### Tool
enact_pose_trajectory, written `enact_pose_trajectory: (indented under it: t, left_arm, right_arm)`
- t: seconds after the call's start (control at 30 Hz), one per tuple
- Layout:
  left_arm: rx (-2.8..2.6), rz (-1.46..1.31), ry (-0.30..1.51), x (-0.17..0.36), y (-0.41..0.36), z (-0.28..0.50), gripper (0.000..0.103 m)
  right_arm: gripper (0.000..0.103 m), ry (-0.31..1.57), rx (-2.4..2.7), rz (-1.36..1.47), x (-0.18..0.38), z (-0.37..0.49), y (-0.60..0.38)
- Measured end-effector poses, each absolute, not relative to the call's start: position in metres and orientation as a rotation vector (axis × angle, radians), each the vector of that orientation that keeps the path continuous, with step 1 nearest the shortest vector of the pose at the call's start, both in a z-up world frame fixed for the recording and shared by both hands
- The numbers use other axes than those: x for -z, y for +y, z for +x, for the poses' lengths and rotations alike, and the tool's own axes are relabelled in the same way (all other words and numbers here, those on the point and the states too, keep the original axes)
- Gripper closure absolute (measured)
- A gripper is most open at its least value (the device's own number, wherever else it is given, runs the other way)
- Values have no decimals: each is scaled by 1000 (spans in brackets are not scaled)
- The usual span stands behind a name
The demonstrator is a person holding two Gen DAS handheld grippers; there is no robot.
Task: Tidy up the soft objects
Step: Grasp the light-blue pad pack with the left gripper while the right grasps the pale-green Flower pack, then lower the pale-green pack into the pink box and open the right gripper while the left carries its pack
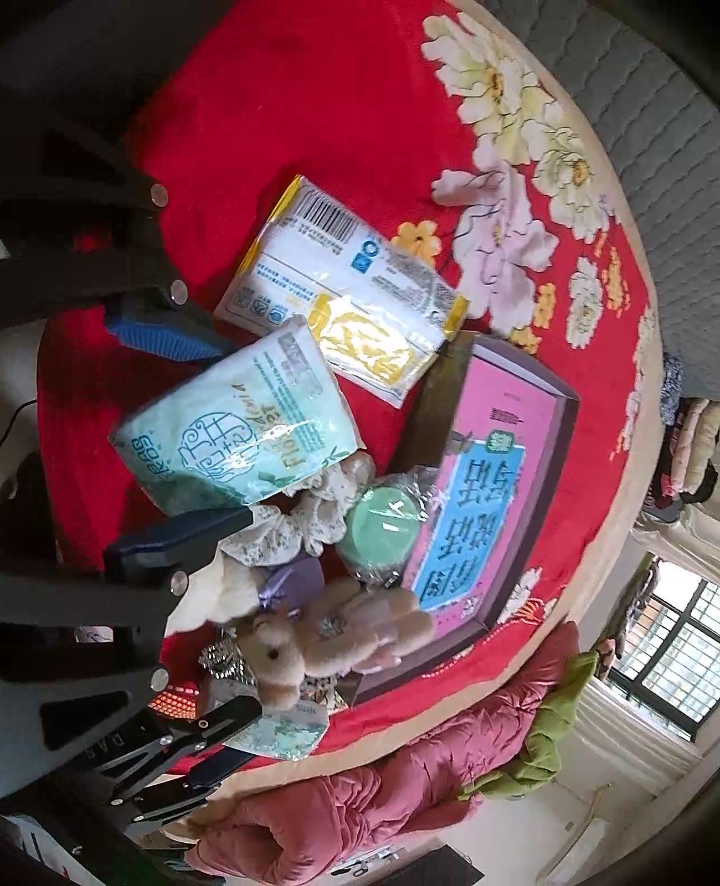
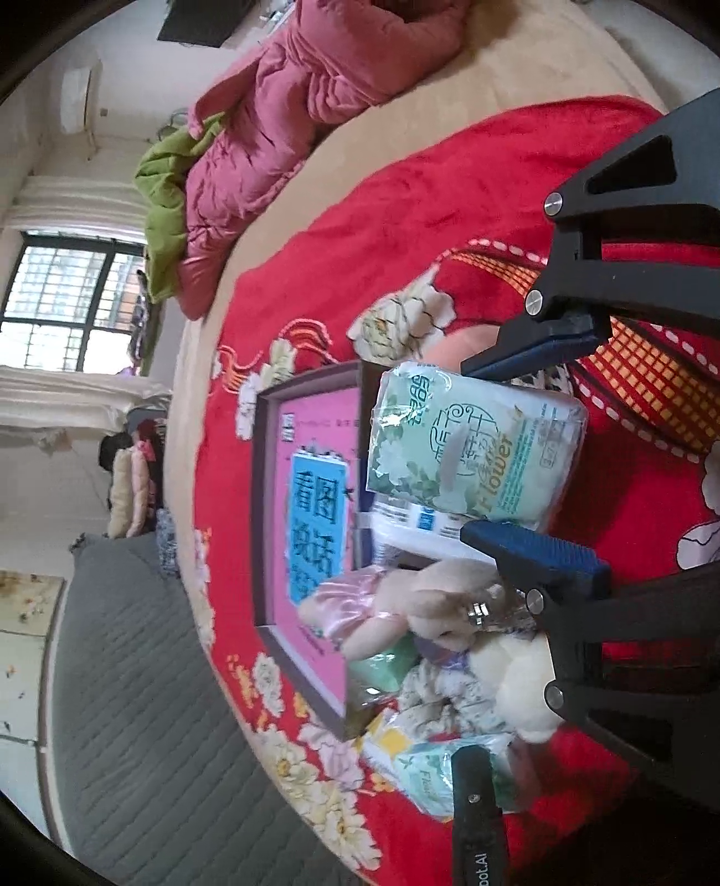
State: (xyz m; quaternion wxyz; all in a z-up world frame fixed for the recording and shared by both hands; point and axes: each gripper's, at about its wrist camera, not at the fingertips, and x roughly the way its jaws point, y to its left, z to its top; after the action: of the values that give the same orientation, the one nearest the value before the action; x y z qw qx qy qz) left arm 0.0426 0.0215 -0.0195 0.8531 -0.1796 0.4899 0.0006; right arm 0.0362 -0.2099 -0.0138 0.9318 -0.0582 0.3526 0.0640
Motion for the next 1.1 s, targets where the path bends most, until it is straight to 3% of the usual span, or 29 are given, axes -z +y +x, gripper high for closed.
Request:
enact_pose_trajectory:
  t: [1.1]
  left_arm:
    - [1, -327, 835, -19, 55, 87, 53]
  right_arm:
    - [50, 554, -143, -194, -20, 38, -215]
